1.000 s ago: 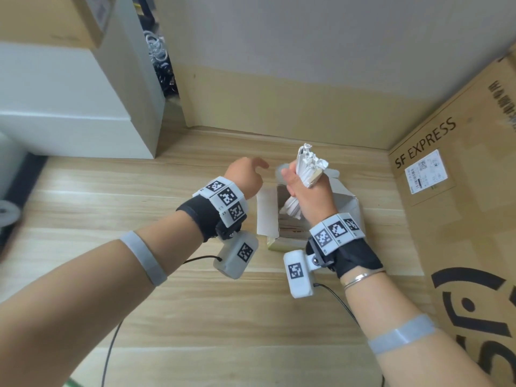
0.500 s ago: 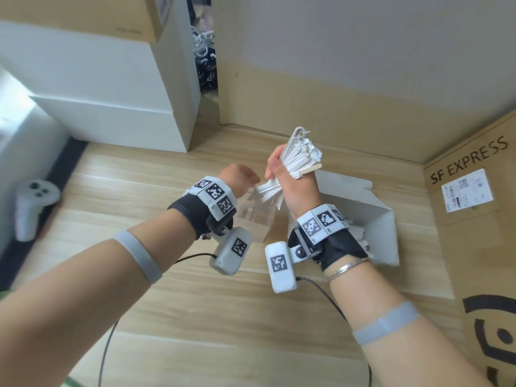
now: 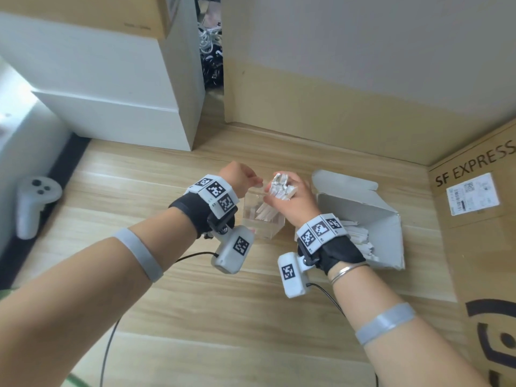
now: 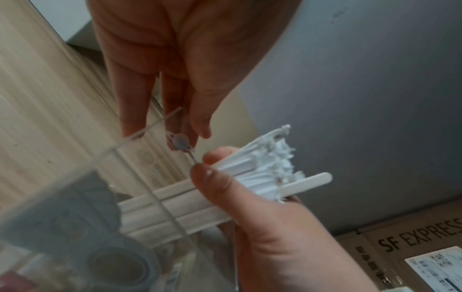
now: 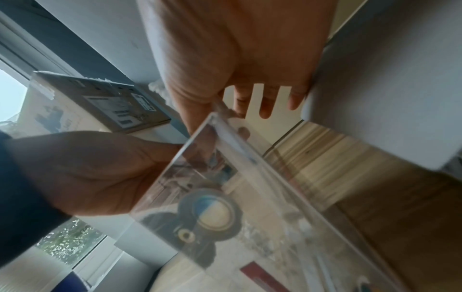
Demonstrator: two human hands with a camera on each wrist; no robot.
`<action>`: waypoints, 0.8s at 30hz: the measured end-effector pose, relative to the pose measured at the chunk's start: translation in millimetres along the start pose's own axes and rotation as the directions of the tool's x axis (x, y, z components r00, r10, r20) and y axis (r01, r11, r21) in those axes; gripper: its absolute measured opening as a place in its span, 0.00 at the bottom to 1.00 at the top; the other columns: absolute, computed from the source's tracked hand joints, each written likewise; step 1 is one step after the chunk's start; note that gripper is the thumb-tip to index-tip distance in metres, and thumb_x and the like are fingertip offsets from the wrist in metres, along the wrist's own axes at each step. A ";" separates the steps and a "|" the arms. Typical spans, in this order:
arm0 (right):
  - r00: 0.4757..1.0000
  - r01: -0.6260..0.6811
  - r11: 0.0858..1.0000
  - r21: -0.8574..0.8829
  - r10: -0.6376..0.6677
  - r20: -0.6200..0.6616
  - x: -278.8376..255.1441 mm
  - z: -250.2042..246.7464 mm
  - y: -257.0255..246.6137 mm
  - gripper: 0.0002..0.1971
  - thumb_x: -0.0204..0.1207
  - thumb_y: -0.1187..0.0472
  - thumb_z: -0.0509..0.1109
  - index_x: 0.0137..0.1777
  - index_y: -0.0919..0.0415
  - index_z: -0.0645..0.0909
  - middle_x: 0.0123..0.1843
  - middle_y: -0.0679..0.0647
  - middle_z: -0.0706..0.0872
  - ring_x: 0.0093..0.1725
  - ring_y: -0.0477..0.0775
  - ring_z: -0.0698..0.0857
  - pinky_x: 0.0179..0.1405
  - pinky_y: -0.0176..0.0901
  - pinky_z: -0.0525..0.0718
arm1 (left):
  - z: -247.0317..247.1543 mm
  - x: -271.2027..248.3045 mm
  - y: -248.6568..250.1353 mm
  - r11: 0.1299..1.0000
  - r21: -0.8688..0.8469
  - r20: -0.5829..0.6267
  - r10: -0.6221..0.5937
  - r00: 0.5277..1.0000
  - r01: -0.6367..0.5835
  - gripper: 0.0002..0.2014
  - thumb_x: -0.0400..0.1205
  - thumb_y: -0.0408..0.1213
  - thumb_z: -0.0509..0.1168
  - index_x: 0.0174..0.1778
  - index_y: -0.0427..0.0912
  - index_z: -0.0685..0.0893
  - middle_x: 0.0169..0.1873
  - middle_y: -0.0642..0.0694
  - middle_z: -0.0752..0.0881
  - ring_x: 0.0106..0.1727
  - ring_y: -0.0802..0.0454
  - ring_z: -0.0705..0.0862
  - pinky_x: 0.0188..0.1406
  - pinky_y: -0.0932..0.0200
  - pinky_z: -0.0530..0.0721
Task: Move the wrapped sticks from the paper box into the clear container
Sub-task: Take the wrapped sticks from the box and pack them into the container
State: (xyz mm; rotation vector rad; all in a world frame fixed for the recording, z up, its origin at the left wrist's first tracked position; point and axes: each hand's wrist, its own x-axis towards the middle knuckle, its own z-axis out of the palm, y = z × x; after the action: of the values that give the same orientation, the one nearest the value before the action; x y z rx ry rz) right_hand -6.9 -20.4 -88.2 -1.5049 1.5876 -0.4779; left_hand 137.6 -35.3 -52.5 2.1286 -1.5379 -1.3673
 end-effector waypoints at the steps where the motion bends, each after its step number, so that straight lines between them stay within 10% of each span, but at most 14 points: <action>1: 0.999 0.047 0.997 -0.055 -0.046 0.016 -2.7 -2.1 -0.3 0.16 0.64 0.54 0.79 0.51 0.40 0.83 0.67 0.44 0.80 0.68 0.54 0.77 0.67 0.54 0.77 | 0.6 -0.3 0.3 1.000 -0.002 -0.002 0.001 1.000 -0.001 0.15 0.83 0.41 0.62 0.58 0.36 0.87 0.56 0.36 0.87 0.38 0.50 0.79 0.54 0.53 0.83; 8: 0.985 0.173 0.984 -0.041 -0.173 -0.005 -11.7 -17.3 -6.9 0.09 0.68 0.59 0.77 0.48 0.55 0.85 0.63 0.45 0.79 0.62 0.41 0.72 0.64 0.35 0.61 | 3.4 -3.2 6.0 0.999 0.041 -0.012 0.034 0.999 -0.034 0.15 0.83 0.40 0.61 0.59 0.36 0.86 0.56 0.37 0.87 0.30 0.54 0.76 0.30 0.65 0.74; 13: 0.983 0.171 0.983 0.066 -0.166 -0.075 -14.3 -29.7 0.0 0.02 0.74 0.60 0.72 0.41 0.52 0.82 0.52 0.47 0.85 0.55 0.45 0.79 0.61 0.41 0.75 | 6.5 -10.2 16.7 0.996 0.054 -0.031 0.073 0.997 -0.072 0.15 0.84 0.32 0.56 0.61 0.38 0.85 0.62 0.41 0.85 0.61 0.43 0.84 0.51 0.57 0.79; 20: 0.979 0.169 0.982 0.084 -0.158 -0.128 -15.9 -60.1 19.1 0.12 0.76 0.62 0.68 0.34 0.44 0.79 0.36 0.46 0.83 0.40 0.49 0.81 0.51 0.49 0.82 | 24.1 -18.6 45.3 0.975 0.090 -0.144 0.217 0.965 -0.206 0.18 0.81 0.29 0.54 0.61 0.43 0.84 0.67 0.43 0.81 0.59 0.45 0.84 0.47 0.60 0.78; 24: 0.989 0.117 0.992 0.050 -0.111 -0.101 -20.9 -80.3 32.0 0.11 0.76 0.62 0.69 0.35 0.46 0.79 0.36 0.49 0.83 0.37 0.50 0.80 0.48 0.48 0.82 | 45.7 -23.2 65.4 0.954 0.100 -0.092 0.293 0.952 -0.284 0.18 0.80 0.28 0.58 0.65 0.43 0.81 0.69 0.44 0.80 0.69 0.47 0.78 0.62 0.60 0.75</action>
State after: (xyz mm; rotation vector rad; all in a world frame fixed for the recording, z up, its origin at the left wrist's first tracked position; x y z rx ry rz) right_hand -91.9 -17.2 -62.4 -1.5563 1.5553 -0.6642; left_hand 59.2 -29.6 -25.4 1.8906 -1.8075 -1.0917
